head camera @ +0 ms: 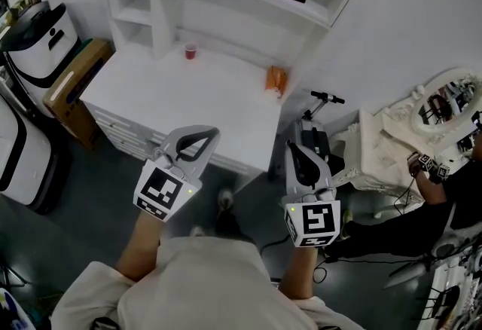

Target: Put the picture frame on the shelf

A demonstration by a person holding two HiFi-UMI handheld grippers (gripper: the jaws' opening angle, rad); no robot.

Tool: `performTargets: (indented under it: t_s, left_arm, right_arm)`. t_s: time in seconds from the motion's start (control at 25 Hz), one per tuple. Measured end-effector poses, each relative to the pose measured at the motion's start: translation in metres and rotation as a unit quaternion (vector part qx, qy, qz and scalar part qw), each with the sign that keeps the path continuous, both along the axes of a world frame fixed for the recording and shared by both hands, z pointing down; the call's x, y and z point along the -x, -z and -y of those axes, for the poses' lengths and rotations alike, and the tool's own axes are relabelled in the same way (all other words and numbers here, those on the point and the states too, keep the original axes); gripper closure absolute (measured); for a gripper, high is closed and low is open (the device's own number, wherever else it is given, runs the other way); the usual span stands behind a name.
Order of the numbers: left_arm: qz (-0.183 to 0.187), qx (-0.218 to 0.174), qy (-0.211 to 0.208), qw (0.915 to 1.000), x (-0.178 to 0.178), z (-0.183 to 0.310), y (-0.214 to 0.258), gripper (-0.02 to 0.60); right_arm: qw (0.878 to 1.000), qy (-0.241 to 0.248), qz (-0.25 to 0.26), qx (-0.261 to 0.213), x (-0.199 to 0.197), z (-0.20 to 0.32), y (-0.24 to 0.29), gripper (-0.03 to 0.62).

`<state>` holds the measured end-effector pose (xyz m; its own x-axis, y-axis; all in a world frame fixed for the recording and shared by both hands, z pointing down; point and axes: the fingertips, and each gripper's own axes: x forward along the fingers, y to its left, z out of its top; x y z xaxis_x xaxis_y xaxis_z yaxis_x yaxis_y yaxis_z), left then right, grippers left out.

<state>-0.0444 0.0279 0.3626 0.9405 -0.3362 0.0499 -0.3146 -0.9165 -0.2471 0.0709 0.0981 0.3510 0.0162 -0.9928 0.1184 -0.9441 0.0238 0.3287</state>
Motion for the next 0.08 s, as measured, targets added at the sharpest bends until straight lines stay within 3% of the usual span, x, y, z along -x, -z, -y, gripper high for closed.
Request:
performTargets:
  t_s: [0.08]
  left_arm:
    - [0.001,0.001,-0.001,1.0000,-0.0011,0.0041,-0.0011,0.578]
  right_arm:
    - [1.000,-0.001,-0.002,0.003,-0.0016,0.0044,-0.0008,0.586]
